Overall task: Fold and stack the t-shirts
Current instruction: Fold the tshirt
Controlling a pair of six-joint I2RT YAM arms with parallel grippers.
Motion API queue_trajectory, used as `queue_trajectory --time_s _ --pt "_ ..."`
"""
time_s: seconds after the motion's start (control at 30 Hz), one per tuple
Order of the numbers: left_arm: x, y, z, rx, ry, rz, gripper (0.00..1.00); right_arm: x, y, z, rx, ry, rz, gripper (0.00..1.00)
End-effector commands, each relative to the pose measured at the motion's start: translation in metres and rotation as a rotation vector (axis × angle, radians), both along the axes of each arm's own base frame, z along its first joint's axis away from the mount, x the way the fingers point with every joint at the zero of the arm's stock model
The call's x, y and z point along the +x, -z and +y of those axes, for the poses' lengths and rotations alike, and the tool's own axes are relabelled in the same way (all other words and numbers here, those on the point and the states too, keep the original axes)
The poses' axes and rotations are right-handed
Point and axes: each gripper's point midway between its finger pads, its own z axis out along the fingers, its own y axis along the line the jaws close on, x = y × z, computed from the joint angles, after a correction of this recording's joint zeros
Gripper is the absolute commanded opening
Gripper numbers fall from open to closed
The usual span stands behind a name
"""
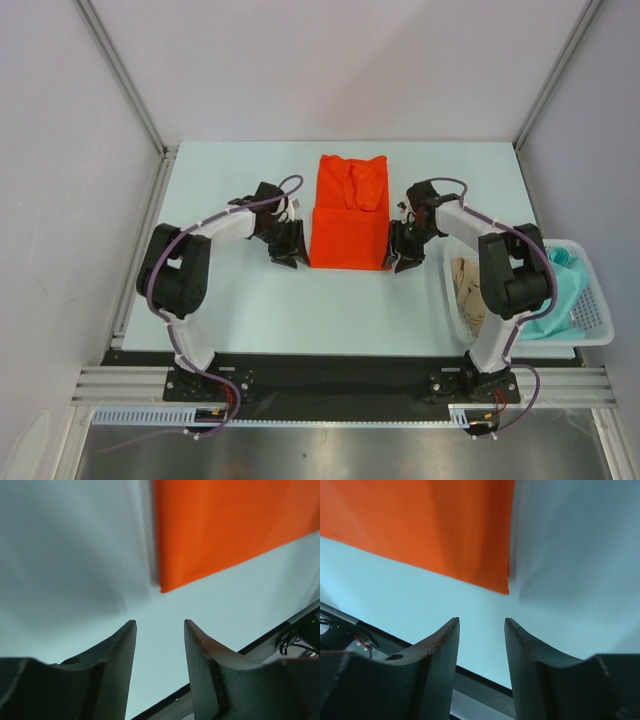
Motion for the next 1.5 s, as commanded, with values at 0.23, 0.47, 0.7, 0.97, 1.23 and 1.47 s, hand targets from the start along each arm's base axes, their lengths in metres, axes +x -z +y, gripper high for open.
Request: queue_trajectory --time_s 0.23,0.47,0.7,0.97,1.23,1.47 --pt "0.012 0.048 0.003 0.002 -0.101 0.096 0.45 0.023 0.028 0.004 0.060 0.082 -0.019 0.48" --pt "0.014 0.055 0.004 0.017 -0.188 0.148 0.43 0.022 0.038 0.001 0.077 0.099 0.014 0.47" --pt "0.013 0.063 0.005 0.040 -0.225 0.183 0.36 0.025 0.037 0.004 0.109 0.110 0.018 0.43" --pt "0.008 0.071 0.009 0.074 -0.251 0.210 0.38 0.025 0.036 0.004 0.116 0.110 0.015 0.40" --pt "0.007 0.077 0.006 0.069 -0.281 0.238 0.38 0.024 0.039 0.004 0.115 0.107 0.015 0.40" --pt "0.007 0.080 0.007 0.096 -0.283 0.251 0.34 0.024 0.040 0.004 0.112 0.108 0.021 0.39"
